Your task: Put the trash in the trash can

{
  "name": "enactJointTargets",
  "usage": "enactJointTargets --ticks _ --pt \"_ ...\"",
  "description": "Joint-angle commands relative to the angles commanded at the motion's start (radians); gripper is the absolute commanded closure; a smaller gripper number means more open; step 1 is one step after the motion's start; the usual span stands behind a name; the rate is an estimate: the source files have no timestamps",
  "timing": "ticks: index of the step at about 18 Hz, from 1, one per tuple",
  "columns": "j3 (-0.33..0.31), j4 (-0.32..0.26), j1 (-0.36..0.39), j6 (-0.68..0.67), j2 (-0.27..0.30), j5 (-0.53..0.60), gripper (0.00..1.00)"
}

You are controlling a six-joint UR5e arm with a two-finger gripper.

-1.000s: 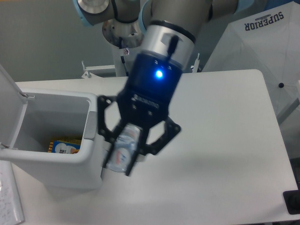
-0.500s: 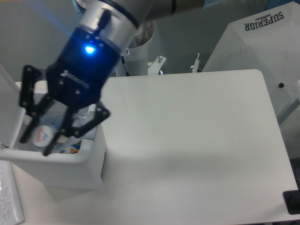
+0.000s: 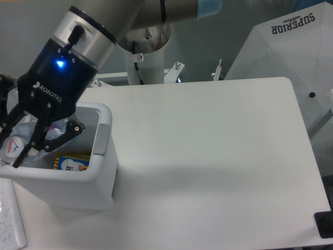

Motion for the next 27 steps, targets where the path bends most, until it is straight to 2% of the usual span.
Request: enactJointTargets --ticks 3,6,8,9,10,11,13,16,22,27 --pt "-0.035 0.0 -0.017 0.021 0.002 0.002 0.81" --pt "-0.097 0.0 -0.021 0.096 0.024 0.002 0.65" --pt "-0.133 0.0 -0.021 0.133 0.041 0.005 0.47" --pt "-0.153 0.0 -0.021 0.149 0.054 0.005 0.34" --pt "-0.167 0.0 -0.021 0.169 0.061 0.005 0.11" --pt "-0.184 0.0 -0.021 0.196 0.067 0.009 0.02" --pt "-0.206 0.0 -0.018 0.221 0.08 0.009 0.0" --pt "-0.206 -0.002 0.003 0.222 0.081 0.012 0.0" --pt "-0.195 -0.002 0.175 0.224 0.081 0.012 0.0" --pt "-0.209 -0.008 0.328 0.23 0.054 0.025 0.0"
